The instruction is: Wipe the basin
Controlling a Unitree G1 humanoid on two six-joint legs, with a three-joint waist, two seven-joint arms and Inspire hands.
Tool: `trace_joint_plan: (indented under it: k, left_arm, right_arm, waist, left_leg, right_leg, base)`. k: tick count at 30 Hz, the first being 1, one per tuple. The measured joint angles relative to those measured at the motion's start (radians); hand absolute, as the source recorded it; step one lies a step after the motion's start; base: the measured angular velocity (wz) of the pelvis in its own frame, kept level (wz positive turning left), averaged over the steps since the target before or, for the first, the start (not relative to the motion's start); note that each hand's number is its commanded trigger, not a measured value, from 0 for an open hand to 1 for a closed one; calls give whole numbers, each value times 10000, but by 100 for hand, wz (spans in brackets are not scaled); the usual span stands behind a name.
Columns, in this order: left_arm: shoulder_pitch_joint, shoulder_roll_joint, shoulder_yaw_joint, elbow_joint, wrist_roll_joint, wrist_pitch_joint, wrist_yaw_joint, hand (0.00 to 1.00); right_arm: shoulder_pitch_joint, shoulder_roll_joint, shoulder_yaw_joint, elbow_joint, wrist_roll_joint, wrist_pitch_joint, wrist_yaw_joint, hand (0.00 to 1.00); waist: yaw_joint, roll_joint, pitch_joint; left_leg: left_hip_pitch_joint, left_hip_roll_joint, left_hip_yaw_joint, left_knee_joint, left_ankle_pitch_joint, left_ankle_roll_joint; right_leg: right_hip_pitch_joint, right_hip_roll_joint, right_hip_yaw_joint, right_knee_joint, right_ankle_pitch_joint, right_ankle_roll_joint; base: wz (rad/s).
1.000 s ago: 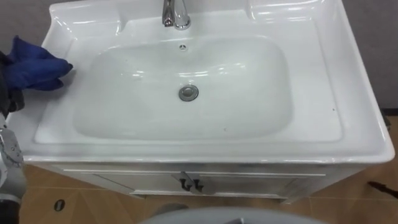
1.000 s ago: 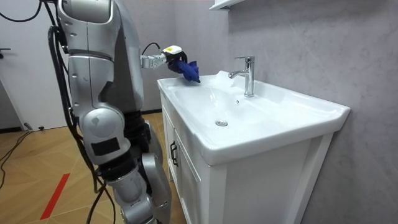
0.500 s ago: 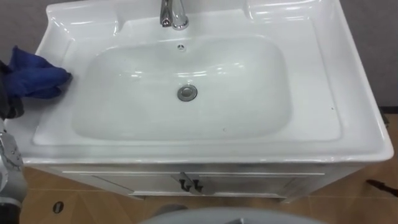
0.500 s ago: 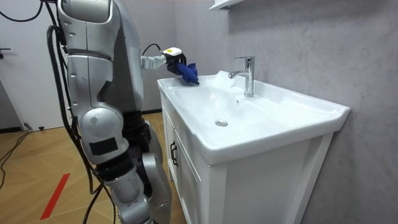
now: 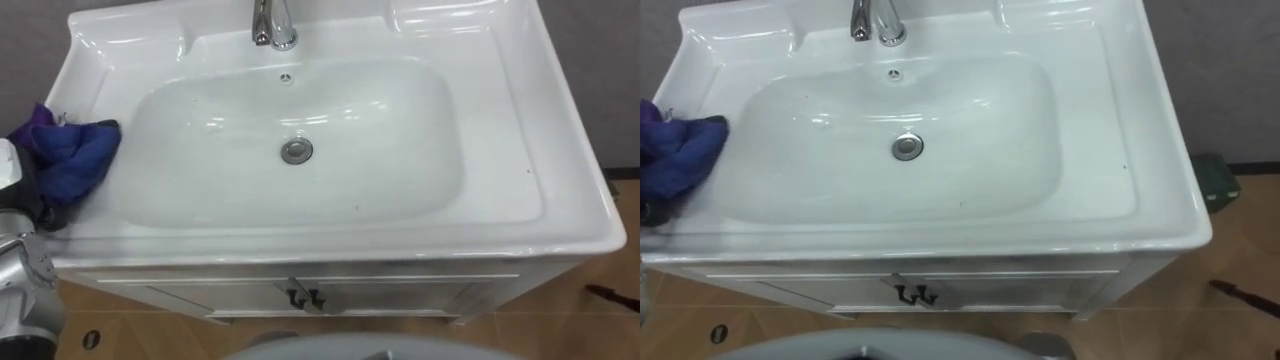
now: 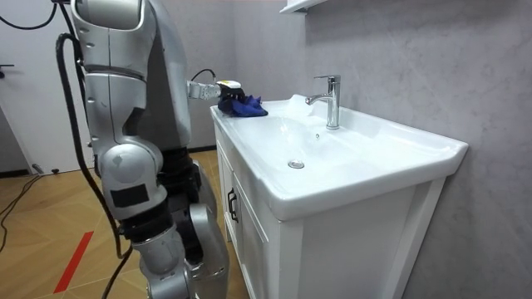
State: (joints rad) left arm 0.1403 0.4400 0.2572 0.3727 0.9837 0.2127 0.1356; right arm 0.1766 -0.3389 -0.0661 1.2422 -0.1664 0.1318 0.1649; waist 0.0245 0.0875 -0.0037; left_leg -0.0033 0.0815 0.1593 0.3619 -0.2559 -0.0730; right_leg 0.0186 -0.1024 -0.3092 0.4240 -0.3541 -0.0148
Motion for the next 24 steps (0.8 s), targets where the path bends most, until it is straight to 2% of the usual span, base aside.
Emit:
trace_joint_plan:
  k: [9,17,24]
  left_arm:
    - [-157,2,1,-204,-871,299,-997,0]
    - [-419,2,2,-180,-1498,576,-1236,0]
    - [-639,8,224,-221,-2129,622,-1478,0]
  right_arm:
    - [-164,1,11,-30,38,227,-27,0]
    - [-138,1,32,-30,38,237,-232,0]
    - [-99,2,26,-37,53,240,-253,0]
  waist:
    - [28,187,-4]
    - [70,171,-11]
    - [111,92,-9]
  left_leg:
    - [-30,-11,-3,31,11,18]
    - [-31,-45,2,3,59,50]
    - [-47,-57,15,0,68,53]
  right_leg:
    - [-46,-24,-3,67,-2,1]
    - [-73,-59,4,118,-3,4]
    - [-102,-69,46,132,1,10]
  base:
    - [0]
    - [0]
    - [0]
